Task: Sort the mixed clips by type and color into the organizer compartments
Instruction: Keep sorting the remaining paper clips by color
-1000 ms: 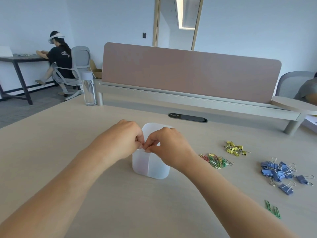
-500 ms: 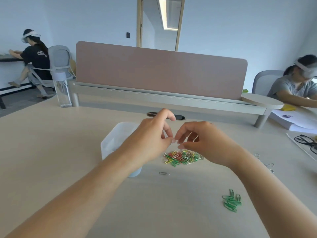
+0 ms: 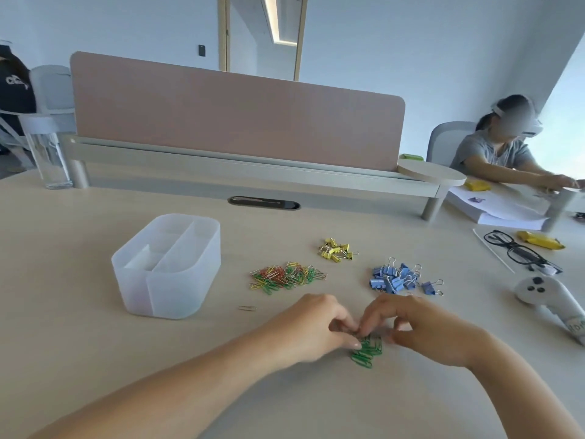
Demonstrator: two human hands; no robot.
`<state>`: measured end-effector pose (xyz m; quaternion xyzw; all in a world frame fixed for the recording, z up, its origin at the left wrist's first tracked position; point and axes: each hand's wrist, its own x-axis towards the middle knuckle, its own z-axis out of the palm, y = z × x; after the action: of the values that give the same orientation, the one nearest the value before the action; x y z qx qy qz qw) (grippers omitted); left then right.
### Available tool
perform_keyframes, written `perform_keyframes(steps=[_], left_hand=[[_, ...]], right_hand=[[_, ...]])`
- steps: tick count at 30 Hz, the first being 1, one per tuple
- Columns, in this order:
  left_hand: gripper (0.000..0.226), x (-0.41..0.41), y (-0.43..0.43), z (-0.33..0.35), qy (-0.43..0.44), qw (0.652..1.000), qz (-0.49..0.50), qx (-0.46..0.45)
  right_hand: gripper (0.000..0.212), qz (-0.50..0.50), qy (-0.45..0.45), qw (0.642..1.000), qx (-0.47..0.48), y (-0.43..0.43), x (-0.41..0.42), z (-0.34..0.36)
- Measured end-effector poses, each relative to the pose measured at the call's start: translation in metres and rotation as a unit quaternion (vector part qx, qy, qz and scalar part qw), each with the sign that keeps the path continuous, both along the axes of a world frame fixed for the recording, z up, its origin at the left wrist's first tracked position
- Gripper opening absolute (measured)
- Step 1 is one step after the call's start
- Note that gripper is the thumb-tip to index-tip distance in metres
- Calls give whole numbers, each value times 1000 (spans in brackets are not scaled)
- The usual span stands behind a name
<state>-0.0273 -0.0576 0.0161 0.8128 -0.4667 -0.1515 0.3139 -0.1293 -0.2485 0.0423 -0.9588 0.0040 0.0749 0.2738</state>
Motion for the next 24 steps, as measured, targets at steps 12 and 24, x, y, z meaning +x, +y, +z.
perform_keyframes(steps=[12,24], left_hand=[[37,-12,-8,-10,-8,999,22,-34],[11,-17,-15,-15,-93,992,20,-87]], right_hand=[[20,-86,-11,996,32,-1,2,-9],[12,-128,-16,990,-55,2,-1,-5]])
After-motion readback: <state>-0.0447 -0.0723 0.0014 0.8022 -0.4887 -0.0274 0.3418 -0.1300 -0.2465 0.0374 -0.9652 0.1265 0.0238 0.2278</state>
